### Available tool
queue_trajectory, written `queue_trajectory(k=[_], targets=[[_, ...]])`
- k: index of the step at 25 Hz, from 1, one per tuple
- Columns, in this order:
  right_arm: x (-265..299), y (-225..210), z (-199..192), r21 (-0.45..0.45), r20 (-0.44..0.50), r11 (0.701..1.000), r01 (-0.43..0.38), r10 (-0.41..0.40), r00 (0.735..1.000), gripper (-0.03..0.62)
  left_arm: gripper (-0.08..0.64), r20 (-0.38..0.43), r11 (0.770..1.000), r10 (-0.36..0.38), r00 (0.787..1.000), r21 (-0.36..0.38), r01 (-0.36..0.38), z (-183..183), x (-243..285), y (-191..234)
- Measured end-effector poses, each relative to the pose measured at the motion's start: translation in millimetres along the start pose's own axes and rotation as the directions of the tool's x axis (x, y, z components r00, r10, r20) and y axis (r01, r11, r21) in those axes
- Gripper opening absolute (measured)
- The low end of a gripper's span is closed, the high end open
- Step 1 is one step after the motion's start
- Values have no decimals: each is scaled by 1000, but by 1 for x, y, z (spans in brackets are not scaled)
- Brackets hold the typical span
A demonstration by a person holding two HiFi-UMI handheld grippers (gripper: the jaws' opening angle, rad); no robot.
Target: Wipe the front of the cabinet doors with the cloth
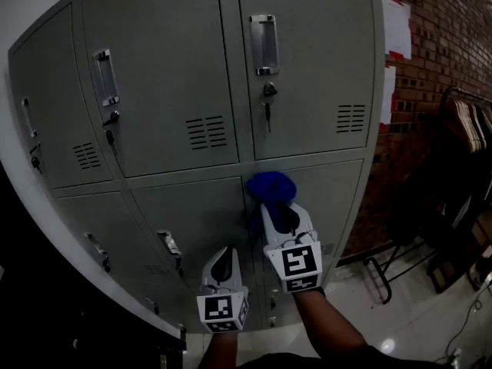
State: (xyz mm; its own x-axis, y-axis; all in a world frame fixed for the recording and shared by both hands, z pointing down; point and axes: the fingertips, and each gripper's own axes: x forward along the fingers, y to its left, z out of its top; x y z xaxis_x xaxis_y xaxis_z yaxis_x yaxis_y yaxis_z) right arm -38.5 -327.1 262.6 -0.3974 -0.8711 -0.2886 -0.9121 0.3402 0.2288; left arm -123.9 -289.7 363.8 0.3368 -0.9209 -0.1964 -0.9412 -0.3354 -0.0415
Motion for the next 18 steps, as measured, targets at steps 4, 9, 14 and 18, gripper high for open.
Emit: queue_trajectory(k=[4,9,14,18], targets=[[-2,-11,-1,19,-4,1000,18,-18,1000,67,17,-13,1000,6,1000,-5,-6,-6,1,1],[-8,-32,-7,23,-16,999,47,-46,999,67,17,-32,1000,0,999,-8,-1,-17,1,-7],[-19,-55,-17,25,-56,998,64,-62,996,67,17,-38,1000,5,999,-12,-6,-19,1,-15],[-31,-88,-25,29,-85,994,108,-105,991,67,17,-32,1000,6,999,-9,-6,-16,2,-28]])
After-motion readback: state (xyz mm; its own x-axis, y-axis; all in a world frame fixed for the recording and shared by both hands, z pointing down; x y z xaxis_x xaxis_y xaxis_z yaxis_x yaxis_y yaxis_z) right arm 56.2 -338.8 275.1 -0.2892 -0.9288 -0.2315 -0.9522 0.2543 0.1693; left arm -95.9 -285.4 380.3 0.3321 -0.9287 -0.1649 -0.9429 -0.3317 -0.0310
